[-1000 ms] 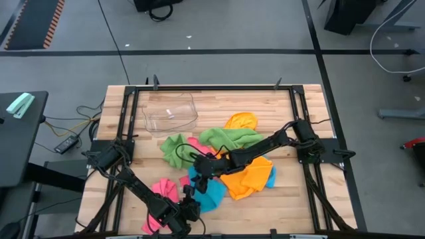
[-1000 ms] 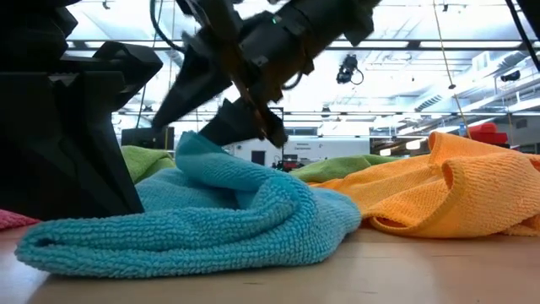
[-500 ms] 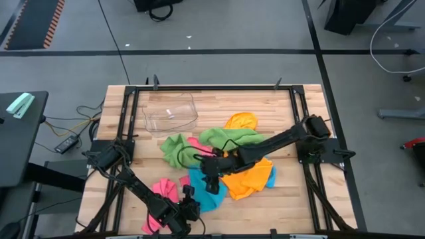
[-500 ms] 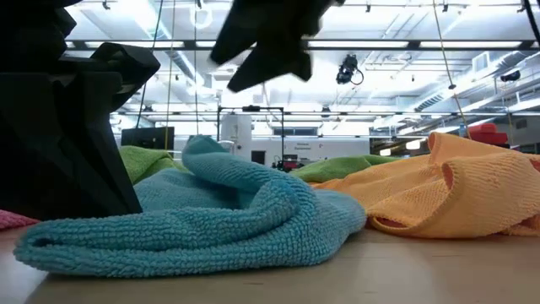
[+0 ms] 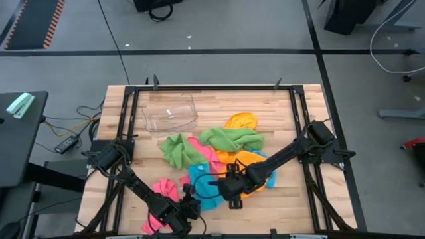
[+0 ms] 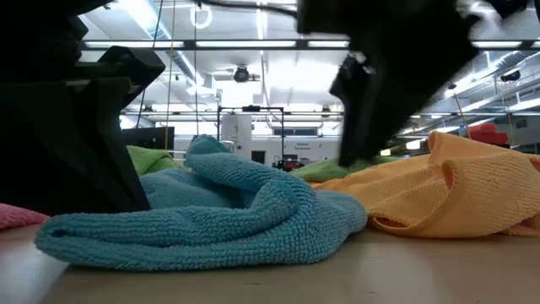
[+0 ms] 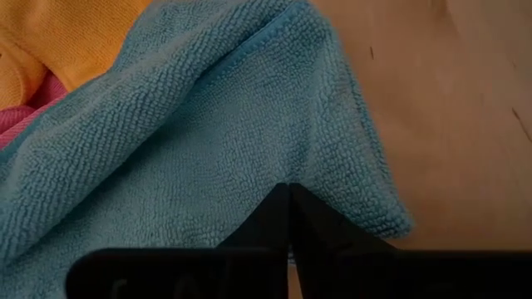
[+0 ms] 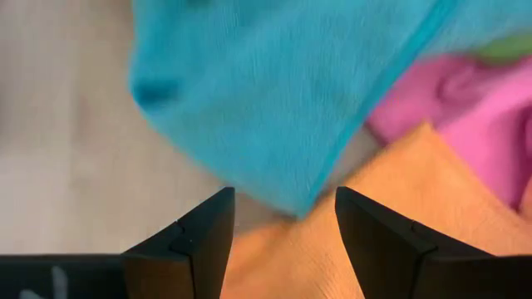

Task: Fold microfiber towels
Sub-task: Fold the left blue microfiber towel

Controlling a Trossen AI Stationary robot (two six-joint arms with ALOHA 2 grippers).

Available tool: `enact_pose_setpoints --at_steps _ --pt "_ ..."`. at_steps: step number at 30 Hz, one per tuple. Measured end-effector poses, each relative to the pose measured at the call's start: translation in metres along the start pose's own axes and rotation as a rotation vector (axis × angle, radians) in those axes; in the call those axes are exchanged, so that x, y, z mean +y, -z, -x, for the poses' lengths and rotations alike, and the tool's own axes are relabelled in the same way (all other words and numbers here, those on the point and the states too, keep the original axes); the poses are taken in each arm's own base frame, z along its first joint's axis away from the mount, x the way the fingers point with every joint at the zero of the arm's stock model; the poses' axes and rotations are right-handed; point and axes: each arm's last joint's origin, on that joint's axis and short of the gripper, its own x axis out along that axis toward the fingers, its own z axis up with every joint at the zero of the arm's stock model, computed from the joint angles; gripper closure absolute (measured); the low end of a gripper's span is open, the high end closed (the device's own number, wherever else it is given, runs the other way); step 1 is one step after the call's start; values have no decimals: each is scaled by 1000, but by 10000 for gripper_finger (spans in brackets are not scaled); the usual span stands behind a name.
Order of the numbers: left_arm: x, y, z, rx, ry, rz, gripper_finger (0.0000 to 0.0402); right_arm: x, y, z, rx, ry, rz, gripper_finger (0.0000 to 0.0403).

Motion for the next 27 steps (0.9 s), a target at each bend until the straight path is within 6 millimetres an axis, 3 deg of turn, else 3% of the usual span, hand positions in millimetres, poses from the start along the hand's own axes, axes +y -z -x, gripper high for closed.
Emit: enact_pose_setpoints --at_steps 7,11,19,27 --pt "0 0 0 1 -1 -2 375 27 18 1 -124 207 257 185" --pt "0 0 0 1 -1 -3 381 42 20 0 -188 229 357 184" --pt "1 0 0 2 -2 -2 388 48 20 -30 -111 286 443 152" --pt "1 0 -1 3 -3 1 375 47 23 -34 -36 327 564 148"
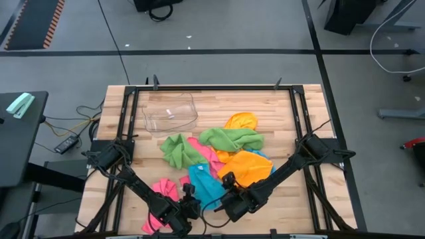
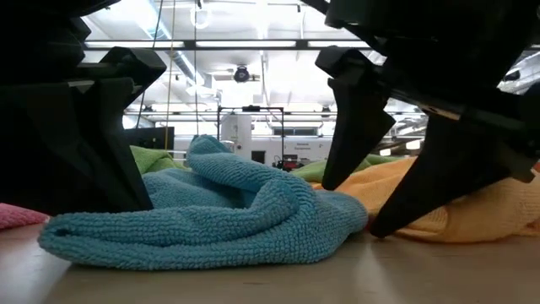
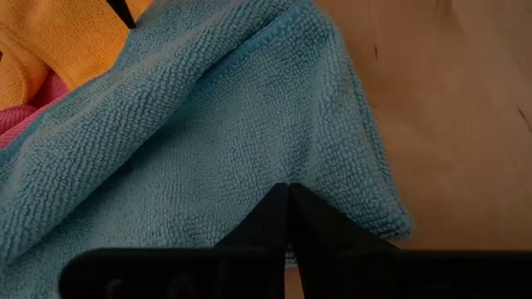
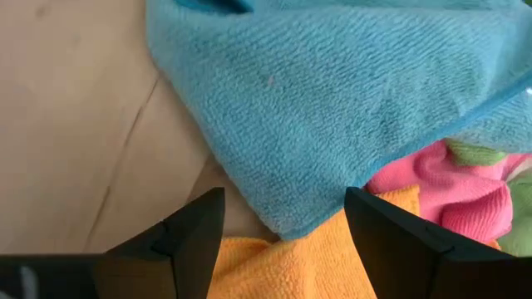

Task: Fold microfiber towels
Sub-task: Fold the left blue microfiber towel

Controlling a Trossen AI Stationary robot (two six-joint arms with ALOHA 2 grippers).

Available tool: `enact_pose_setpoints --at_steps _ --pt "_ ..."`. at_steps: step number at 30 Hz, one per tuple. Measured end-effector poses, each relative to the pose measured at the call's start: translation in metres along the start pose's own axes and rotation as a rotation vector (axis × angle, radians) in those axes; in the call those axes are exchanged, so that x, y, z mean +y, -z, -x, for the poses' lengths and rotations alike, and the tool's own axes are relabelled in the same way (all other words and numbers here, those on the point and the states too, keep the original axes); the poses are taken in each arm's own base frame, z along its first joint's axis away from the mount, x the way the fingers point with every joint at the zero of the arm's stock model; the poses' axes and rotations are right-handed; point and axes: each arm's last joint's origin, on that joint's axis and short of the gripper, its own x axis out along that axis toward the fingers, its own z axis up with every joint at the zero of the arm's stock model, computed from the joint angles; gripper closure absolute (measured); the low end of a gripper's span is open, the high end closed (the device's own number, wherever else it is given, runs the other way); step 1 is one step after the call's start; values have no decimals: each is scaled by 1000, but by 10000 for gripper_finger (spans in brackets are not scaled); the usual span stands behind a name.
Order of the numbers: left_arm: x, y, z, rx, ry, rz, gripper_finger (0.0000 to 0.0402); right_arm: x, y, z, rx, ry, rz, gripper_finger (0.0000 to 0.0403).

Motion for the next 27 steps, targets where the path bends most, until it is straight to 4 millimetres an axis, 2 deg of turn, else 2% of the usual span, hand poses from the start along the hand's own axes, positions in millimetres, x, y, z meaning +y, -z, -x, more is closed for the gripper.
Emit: enact_pose_setpoints --at_steps 10,14,22,27 --pt "0 0 0 0 0 0 388 3 -1 -10 -18 13 30 197" --pt "0 0 0 0 -1 1 383 5 -1 -13 -24 10 28 243" --pt "0 0 0 0 -1 0 379 7 -2 -15 -38 -45 2 382" --pt "-1 0 2 -3 3 -2 389 5 -8 -11 -46 -56 -19 394"
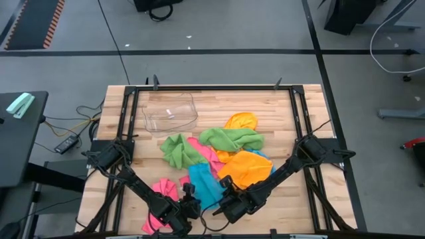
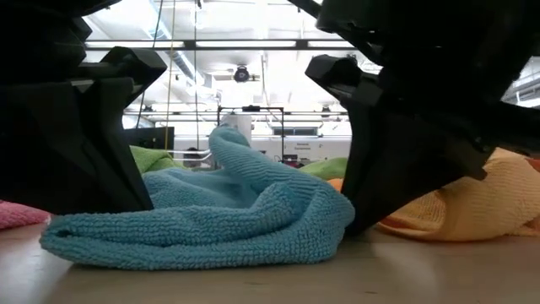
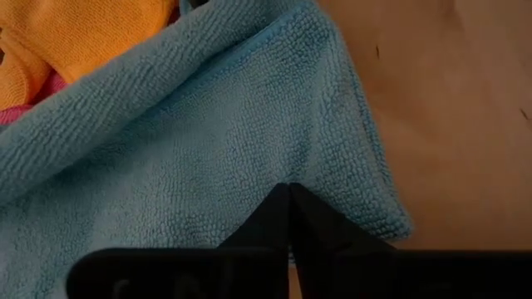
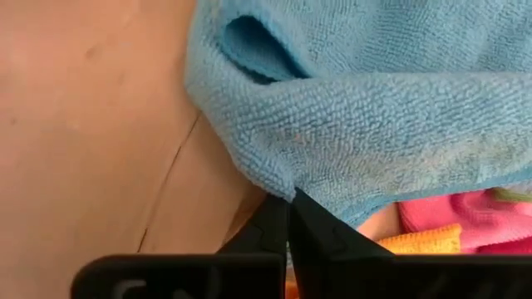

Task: Fold microfiber towels
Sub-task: Fold the left blue microfiber towel

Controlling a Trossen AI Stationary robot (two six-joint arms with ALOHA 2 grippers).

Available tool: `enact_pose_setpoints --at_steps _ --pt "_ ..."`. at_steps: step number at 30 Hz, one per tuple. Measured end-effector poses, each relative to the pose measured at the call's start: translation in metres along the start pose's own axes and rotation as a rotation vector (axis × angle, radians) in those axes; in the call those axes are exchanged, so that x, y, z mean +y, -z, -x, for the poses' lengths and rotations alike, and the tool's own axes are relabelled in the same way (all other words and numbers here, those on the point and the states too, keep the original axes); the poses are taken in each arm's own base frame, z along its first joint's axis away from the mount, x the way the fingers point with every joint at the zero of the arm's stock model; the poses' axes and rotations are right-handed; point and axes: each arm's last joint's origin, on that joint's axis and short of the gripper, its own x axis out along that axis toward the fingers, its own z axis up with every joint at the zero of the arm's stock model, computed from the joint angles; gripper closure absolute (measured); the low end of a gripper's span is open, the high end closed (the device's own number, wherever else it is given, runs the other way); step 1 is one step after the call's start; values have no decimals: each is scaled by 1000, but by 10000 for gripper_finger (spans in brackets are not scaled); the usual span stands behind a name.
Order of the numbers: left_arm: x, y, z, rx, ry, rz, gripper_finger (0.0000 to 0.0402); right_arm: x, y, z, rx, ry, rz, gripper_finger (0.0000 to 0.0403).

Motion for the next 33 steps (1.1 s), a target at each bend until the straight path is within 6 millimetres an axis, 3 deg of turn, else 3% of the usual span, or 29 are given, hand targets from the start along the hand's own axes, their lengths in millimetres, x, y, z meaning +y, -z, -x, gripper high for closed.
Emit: enact_pose_setpoints --at_steps 12,16,24,33 --pt "-1 -1 4 -9 9 31 374 -17 -38 33 -50 -23 -47 396" --pt "0 -6 15 -33 27 56 382 -18 -47 36 -105 -78 -79 396" --pt "-2 -9 28 -59 51 66 386 -23 -49 34 -121 -95 -144 397" --pt "-1 -10 20 -62 49 94 370 -28 -50 43 -131 -111 -170 397"
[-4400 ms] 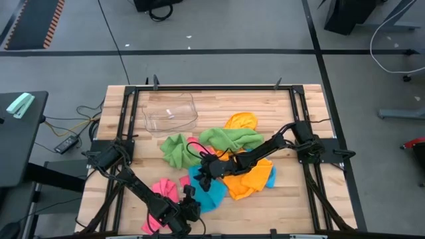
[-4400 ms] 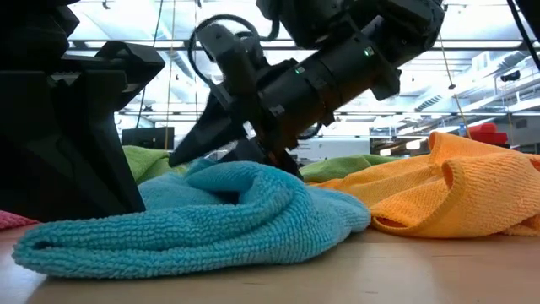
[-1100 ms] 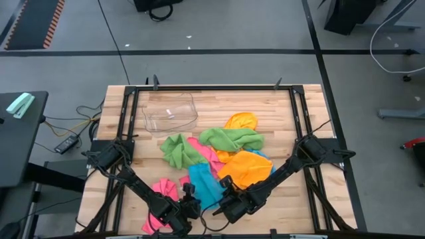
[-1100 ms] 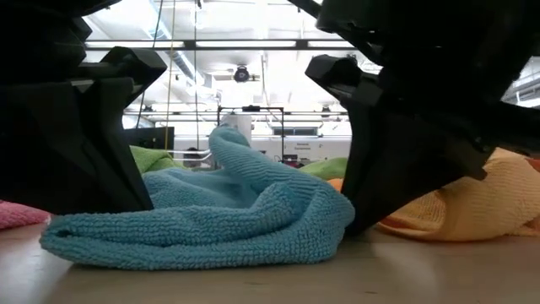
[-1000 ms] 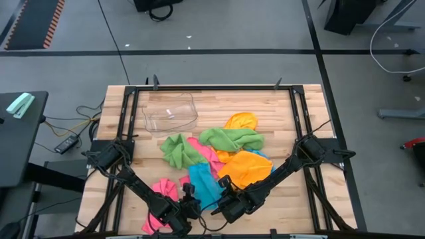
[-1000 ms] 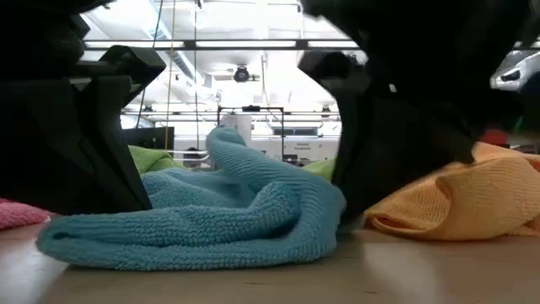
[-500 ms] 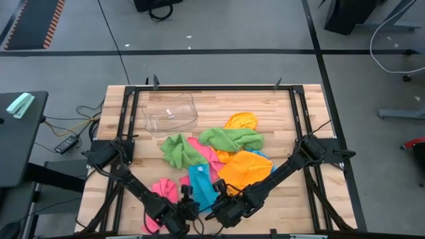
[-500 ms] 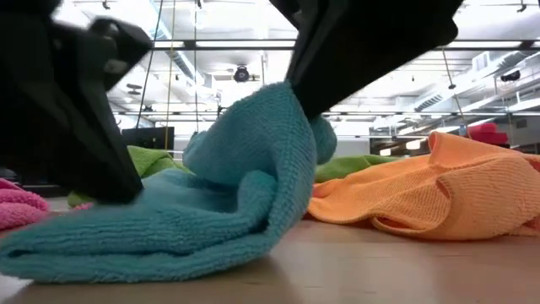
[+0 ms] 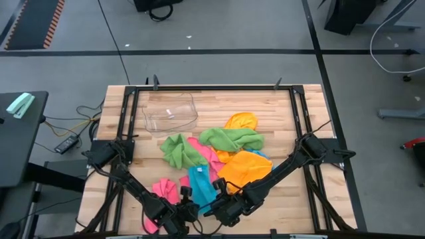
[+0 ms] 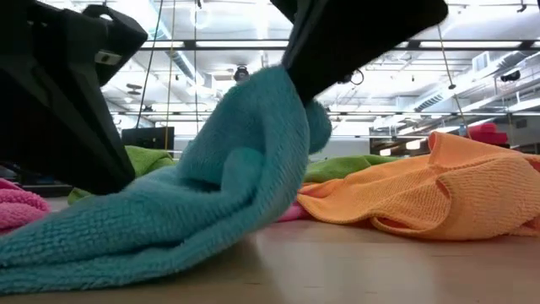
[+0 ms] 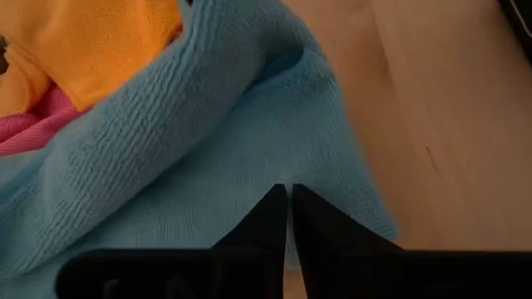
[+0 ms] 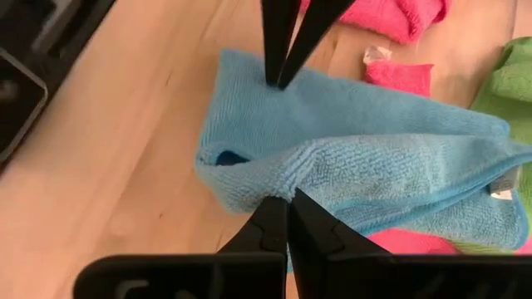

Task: Fold microfiber towels
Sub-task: Fold the left blue microfiber towel

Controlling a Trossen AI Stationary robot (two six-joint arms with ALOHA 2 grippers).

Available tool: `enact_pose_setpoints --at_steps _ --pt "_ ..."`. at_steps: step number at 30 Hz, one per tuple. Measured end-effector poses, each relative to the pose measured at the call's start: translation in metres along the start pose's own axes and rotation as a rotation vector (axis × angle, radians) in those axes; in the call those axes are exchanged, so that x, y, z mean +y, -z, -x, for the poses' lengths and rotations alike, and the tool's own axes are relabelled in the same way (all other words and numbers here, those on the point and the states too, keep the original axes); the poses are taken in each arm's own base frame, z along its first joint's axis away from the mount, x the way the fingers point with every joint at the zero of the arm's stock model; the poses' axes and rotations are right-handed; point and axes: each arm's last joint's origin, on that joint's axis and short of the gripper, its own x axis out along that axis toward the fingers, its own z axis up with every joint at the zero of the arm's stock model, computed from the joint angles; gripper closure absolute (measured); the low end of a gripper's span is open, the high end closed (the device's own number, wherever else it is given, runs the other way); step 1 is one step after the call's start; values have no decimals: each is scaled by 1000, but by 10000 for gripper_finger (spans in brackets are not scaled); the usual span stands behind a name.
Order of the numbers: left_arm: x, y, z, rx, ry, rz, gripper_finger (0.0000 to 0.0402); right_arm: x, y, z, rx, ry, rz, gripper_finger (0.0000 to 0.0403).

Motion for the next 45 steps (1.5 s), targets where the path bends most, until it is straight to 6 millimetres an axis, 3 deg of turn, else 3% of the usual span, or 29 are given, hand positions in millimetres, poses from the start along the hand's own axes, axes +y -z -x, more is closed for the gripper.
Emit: enact_pose_setpoints --at_steps 7,12,24,37,45 --pt "-1 1 -13 -4 -6 5 378 -2 -2 2 -10 -18 -36 397" --pt "0 1 -12 -5 -9 -10 372 -2 0 2 11 -23 -66 397" --pt "-19 4 33 -43 66 -61 385 -3 1 2 18 -21 -77 397" --pt "-14 16 -12 28 4 30 385 -3 -1 2 2 -22 -110 397" --pt "-16 16 -13 14 -3 9 389 -6 -4 3 -12 -55 -194 392"
